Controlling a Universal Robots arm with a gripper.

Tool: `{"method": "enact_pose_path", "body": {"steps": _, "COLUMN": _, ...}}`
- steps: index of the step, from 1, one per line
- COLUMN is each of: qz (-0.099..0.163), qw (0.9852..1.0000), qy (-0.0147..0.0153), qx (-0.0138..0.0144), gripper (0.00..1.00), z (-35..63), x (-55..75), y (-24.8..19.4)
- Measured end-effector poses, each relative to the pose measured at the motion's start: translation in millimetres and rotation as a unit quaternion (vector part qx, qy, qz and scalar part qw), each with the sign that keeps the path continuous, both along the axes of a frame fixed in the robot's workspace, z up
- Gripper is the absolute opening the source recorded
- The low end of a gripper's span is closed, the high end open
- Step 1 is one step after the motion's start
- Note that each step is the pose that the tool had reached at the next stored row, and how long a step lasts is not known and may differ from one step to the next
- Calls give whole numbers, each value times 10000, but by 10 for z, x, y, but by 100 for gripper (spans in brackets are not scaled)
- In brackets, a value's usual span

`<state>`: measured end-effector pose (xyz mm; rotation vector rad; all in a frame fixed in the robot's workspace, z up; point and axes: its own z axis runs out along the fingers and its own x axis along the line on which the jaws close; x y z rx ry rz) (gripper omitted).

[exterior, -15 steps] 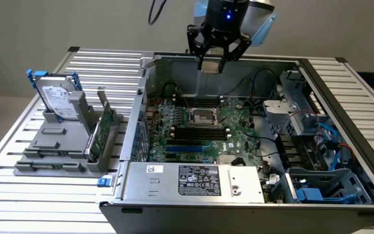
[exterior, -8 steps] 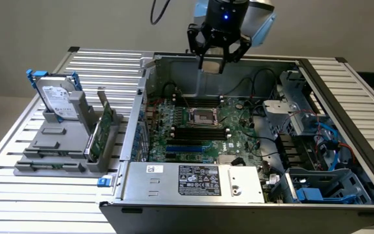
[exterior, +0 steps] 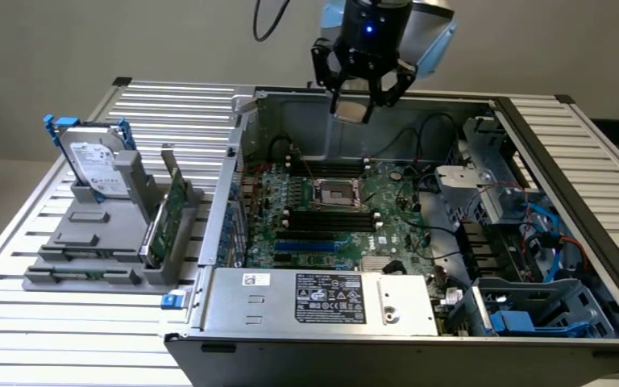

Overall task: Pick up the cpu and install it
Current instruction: 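Place the cpu into insertion slot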

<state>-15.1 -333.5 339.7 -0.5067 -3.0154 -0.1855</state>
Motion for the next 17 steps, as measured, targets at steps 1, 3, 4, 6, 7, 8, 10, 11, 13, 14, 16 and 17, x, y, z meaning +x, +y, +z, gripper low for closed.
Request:
{"method": "enact_pose_path", "body": {"steps": 1, "qz": -90, "qw": 10000, "qy": 0, "qx": 0, "gripper": 55, "z": -3, "x": 0, "y": 0}}
{"method": "enact_pose_path", "body": {"steps": 3, "qz": -269, "qw": 9996, "qy": 0, "qx": 0, "gripper": 55, "z": -8, "x": 0, "y": 0}}
{"method": "enact_pose_path", "body": {"steps": 4, "qz": -360, "qw": 9994, "qy": 0, "qx": 0, "gripper": 55, "z": -10, "x": 0, "y": 0}}
{"method": "enact_pose_path", "body": {"steps": 6, "qz": -539, "qw": 9985, "qy": 0, "qx": 0, "gripper": 55, "z": -15, "x": 0, "y": 0}}
{"method": "enact_pose_path", "body": {"steps": 7, "qz": -629, "qw": 9980, "qy": 0, "qx": -1, "gripper": 55, "z": -18, "x": 0, "y": 0}}
{"method": "enact_pose_path", "body": {"steps": 8, "qz": -727, "qw": 9974, "qy": 0, "qx": 0, "gripper": 55, "z": -20, "x": 0, "y": 0}}
{"method": "enact_pose_path", "body": {"steps": 10, "qz": -906, "qw": 9959, "qy": 0, "qx": 0, "gripper": 55, "z": -25, "x": 0, "y": 0}}
{"method": "enact_pose_path", "body": {"steps": 11, "qz": -999, "qw": 9950, "qy": 0, "qx": -1, "gripper": 55, "z": -27, "x": 0, "y": 0}}
{"method": "enact_pose_path", "body": {"steps": 13, "qz": -1177, "qw": 9930, "qy": 0, "qx": -1, "gripper": 55, "z": -31, "x": 0, "y": 0}}
{"method": "enact_pose_path", "body": {"steps": 14, "qz": -1266, "qw": 9919, "qy": 0, "qx": -1, "gripper": 55, "z": -34, "x": 0, "y": 0}}
{"method": "enact_pose_path", "body": {"steps": 16, "qz": -1444, "qw": 9895, "qy": 0, "qx": -1, "gripper": 55, "z": -39, "x": 0, "y": 0}}
{"method": "enact_pose_path", "body": {"steps": 17, "qz": -1536, "qw": 9881, "qy": 0, "qx": -1, "gripper": 55, "z": -41, "x": 0, "y": 0}}
